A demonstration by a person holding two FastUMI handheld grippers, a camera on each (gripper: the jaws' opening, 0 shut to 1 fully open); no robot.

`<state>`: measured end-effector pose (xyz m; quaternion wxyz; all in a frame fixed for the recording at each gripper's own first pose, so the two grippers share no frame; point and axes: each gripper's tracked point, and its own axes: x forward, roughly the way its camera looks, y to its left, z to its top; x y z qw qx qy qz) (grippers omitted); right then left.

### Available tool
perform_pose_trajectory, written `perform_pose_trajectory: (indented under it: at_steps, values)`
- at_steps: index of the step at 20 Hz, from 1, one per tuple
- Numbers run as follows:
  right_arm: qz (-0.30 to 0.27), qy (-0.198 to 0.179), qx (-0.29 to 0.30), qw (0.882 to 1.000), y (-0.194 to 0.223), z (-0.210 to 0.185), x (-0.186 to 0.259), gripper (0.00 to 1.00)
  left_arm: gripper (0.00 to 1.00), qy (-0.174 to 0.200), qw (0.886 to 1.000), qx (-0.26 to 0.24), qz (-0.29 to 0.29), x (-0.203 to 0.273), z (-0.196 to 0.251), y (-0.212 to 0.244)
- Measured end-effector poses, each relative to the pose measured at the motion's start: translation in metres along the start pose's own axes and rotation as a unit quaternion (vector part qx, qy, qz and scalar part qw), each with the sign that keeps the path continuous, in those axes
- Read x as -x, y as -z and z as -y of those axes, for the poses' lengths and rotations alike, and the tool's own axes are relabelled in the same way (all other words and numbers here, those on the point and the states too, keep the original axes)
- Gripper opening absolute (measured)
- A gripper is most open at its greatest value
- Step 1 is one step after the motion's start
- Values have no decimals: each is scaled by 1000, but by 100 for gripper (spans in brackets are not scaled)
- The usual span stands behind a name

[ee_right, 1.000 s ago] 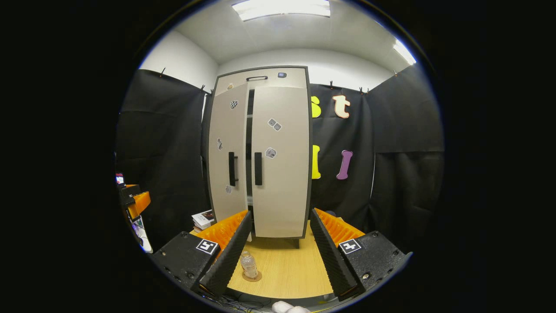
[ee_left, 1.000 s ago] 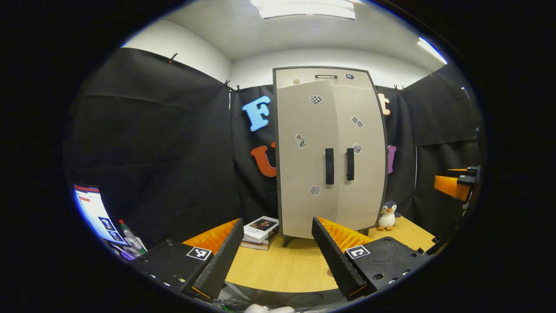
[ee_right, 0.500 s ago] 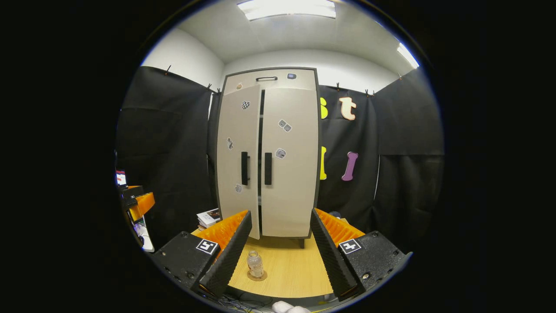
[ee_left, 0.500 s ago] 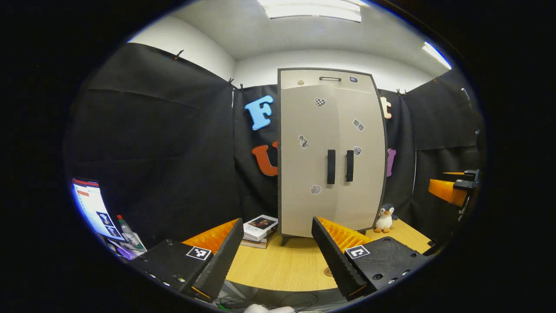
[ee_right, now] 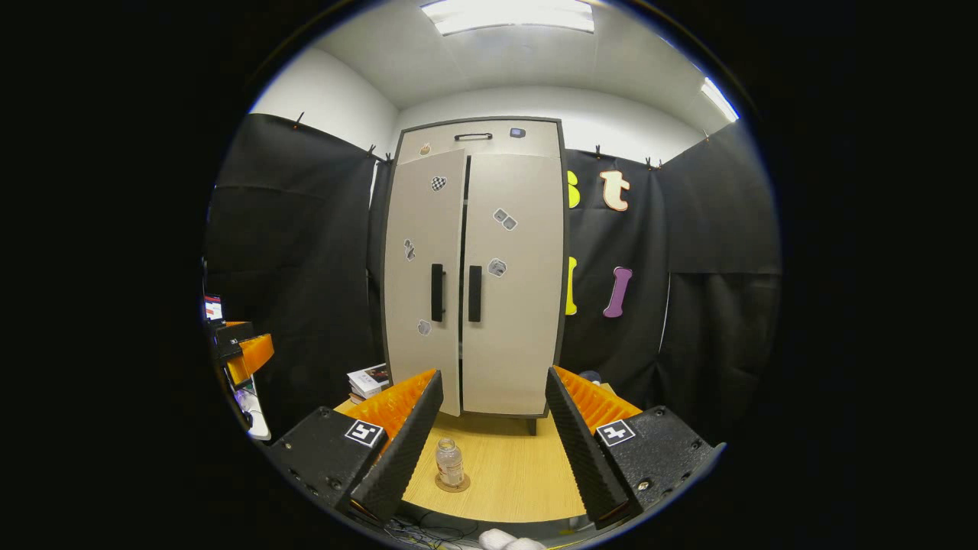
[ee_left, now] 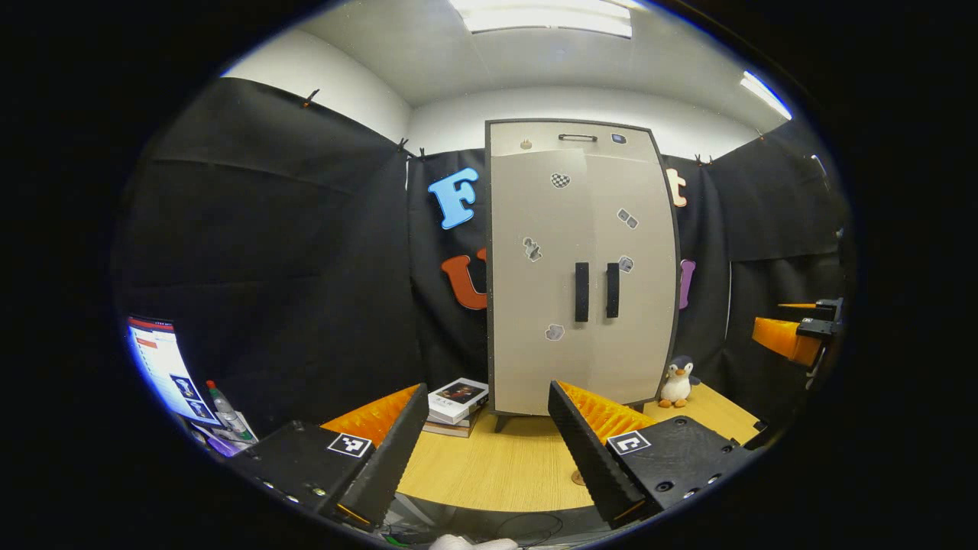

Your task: Grasp the bottle in the cabinet with the left hand and place it on the coaster, then close the right door with the right hand and the left door with the left hand.

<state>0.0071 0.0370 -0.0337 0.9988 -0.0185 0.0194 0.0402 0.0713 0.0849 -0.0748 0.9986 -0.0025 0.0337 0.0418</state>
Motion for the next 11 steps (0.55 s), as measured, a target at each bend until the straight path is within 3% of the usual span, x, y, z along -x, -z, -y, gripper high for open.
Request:
perform_pose_trajectory:
  at_steps: [11]
  values:
    - [3, 27, -10, 1000, -3, 21, 1, 83, 96, 23, 1000, -6, 8, -4, 4, -1]
